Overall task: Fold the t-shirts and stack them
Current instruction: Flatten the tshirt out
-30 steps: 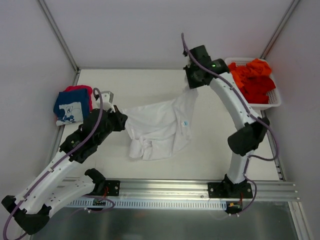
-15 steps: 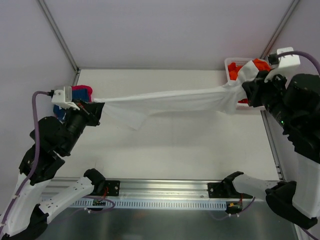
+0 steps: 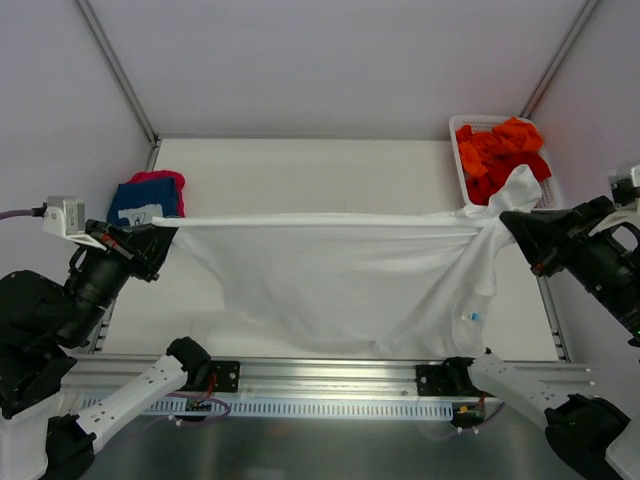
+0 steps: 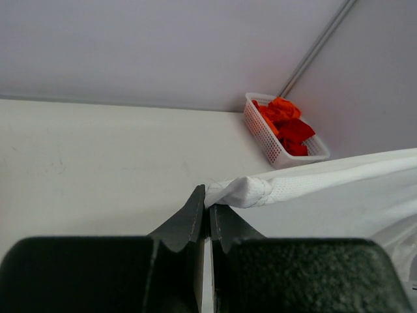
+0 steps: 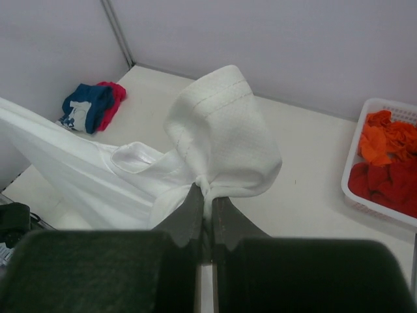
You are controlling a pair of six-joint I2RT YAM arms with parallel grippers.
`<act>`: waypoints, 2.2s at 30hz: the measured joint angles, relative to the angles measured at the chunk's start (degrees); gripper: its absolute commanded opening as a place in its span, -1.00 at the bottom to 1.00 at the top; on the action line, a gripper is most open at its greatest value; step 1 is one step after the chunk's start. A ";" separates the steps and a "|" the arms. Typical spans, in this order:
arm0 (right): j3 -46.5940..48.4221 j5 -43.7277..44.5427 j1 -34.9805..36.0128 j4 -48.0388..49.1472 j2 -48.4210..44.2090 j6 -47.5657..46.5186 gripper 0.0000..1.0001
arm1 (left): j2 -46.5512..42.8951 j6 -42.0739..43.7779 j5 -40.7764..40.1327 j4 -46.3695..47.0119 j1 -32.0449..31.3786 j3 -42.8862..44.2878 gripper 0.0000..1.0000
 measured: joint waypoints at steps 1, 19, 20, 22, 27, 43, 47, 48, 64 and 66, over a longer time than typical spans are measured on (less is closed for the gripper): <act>0.50 -0.20 0.00 0.02 -0.04 0.07 -0.97 | 0.24 0.00 0.13 -0.17 0.00 0.17 -1.00; -39.01 0.98 -9.11 22.60 32.81 3.89 -0.67 | 18.82 -3.89 -11.96 3.48 0.04 -23.93 -1.00; -38.64 1.05 -9.53 23.78 37.00 4.13 -0.62 | 19.52 -4.24 -12.22 3.74 0.04 -24.87 -1.00; -37.86 1.44 -10.38 24.72 43.74 4.48 -0.49 | 20.68 -4.72 -12.72 4.35 0.07 -26.67 -1.00; -34.64 5.25 -13.07 24.55 52.68 5.01 0.02 | 20.81 -5.70 -13.77 5.57 0.07 -28.87 -1.00; -34.21 5.20 -15.06 25.35 45.64 5.29 0.25 | 19.56 -5.90 -14.10 6.58 0.07 -28.87 -1.00; -33.35 0.35 -14.23 26.56 48.24 5.60 0.24 | 18.51 -5.92 -13.86 6.93 0.07 -29.68 -1.00; -32.85 -0.35 -14.21 26.82 49.40 5.73 0.24 | 18.29 -5.92 -13.84 6.93 0.07 -29.81 -1.00; -5.25 -6.43 -13.42 24.96 76.98 6.67 0.23 | 15.98 -5.90 -12.59 7.32 0.07 -30.45 -1.00; -1.53 -6.84 -12.96 24.00 78.71 6.64 0.23 | 15.87 -5.90 -12.59 7.32 0.07 -30.47 -1.00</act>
